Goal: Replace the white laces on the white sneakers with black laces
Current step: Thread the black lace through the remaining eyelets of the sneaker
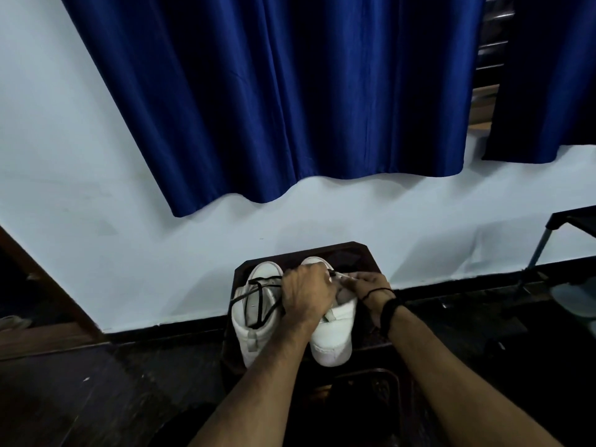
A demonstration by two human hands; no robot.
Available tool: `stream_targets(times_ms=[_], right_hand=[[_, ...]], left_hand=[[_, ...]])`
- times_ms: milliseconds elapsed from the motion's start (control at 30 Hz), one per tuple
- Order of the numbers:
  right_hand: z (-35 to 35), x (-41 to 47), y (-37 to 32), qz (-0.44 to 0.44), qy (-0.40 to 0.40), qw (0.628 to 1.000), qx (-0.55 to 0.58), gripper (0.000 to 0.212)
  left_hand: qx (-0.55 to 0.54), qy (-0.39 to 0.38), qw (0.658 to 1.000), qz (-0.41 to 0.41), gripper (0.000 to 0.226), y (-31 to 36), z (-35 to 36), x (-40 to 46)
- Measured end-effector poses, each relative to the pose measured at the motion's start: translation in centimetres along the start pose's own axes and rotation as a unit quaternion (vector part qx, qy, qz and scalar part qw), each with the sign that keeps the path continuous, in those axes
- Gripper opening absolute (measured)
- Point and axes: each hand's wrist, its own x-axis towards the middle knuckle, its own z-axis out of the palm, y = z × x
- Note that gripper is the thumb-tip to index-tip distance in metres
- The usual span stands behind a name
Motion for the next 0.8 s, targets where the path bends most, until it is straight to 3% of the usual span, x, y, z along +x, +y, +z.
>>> stream_targets(times_ms=[167, 433, 633, 800], right_hand=[[-0.1, -0.8, 0.5, 0.028, -0.058, 0.983, 0.171, 0.026], [0.3, -1.1, 0.9, 0.035, -0.064, 0.963, 0.261, 0.017], [0.4, -1.0, 1.2, -0.006, -0.041, 0.971, 0.234, 0.022], [0.7, -0.8, 1.2, -0.028, 0.014, 0.989, 0.144, 0.019]], left_hand=[[0.007, 0.012, 1.000, 0.014, 0.028, 0.1, 0.3, 0.1], [0.029, 0.008, 0.999, 0.031, 0.027, 0.1, 1.0, 0.2], [0.042, 0.006, 0.999, 0.032, 0.033, 0.2, 1.1, 0.3], [0.043, 0.006, 0.997, 0.061, 0.031, 0.3, 1.3, 0.4]])
